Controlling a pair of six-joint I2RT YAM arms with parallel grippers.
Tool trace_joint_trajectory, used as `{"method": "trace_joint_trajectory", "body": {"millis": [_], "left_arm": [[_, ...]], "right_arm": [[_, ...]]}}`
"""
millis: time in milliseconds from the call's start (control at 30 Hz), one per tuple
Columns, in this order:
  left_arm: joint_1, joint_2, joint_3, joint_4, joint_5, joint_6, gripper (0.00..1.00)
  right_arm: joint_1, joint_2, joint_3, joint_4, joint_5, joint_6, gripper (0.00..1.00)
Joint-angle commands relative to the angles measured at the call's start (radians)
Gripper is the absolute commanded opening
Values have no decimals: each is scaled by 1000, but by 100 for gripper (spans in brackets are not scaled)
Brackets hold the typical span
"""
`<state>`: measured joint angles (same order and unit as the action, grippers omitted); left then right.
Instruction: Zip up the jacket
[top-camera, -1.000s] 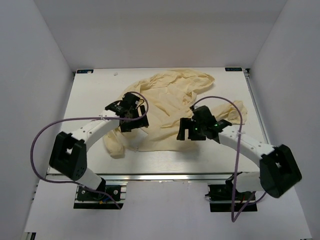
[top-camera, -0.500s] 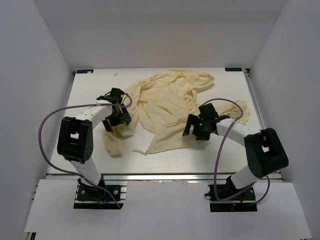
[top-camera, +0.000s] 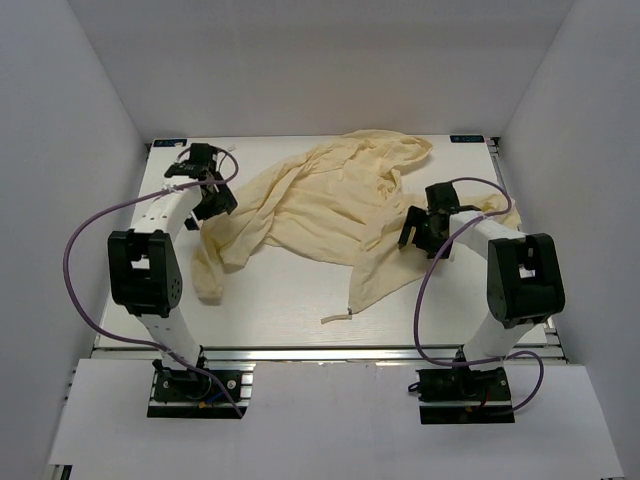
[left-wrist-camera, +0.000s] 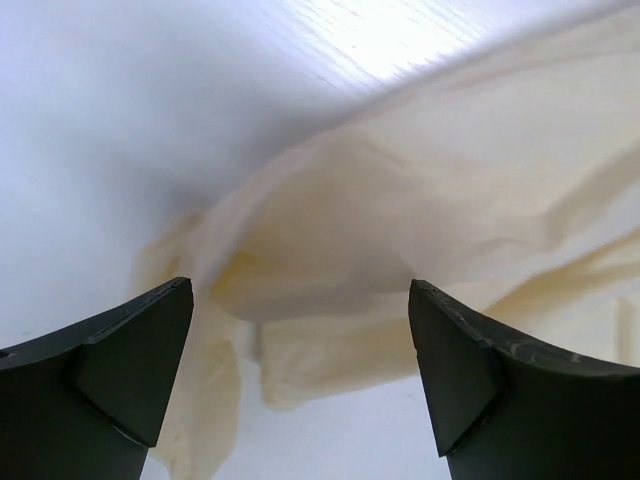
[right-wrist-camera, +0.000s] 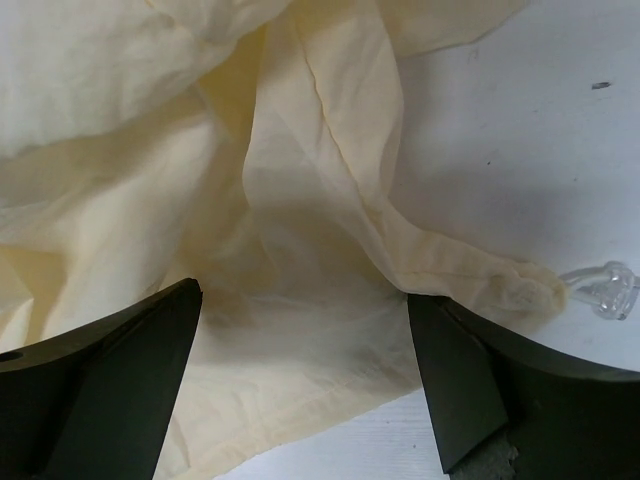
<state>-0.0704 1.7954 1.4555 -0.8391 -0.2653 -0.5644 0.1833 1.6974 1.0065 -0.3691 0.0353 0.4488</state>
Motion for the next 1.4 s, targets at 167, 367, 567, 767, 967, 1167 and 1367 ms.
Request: {"method": "trace_joint_trajectory", "body": {"millis": [167, 367, 567, 767, 967, 1167, 1367], "left_arm": [[44, 16, 235, -276, -171, -63, 98], [44, -361, -199, -158, 113, -158, 98], [44, -586, -438, -226, 103, -146, 98], [40, -567, -607, -68, 261, -114, 98], [6, -498, -609, 15, 258, -95, 86], [6, -436, -479, -70, 103, -138, 0], [12, -383, -206, -91, -80, -135, 0]], "right_arm": [[-15, -38, 35, -74, 71, -81, 89], [-15, -90, -25, -56, 15, -76, 89], [-16, -130, -97, -31, -17, -91, 89], [-15, -212, -85, -63, -23, -120, 89], [-16, -407, -9, -137, -2, -162, 89], [-16, -640, -40, -145, 27, -170, 89], [-15, -682, -63, -165, 35, -164, 89]]}}
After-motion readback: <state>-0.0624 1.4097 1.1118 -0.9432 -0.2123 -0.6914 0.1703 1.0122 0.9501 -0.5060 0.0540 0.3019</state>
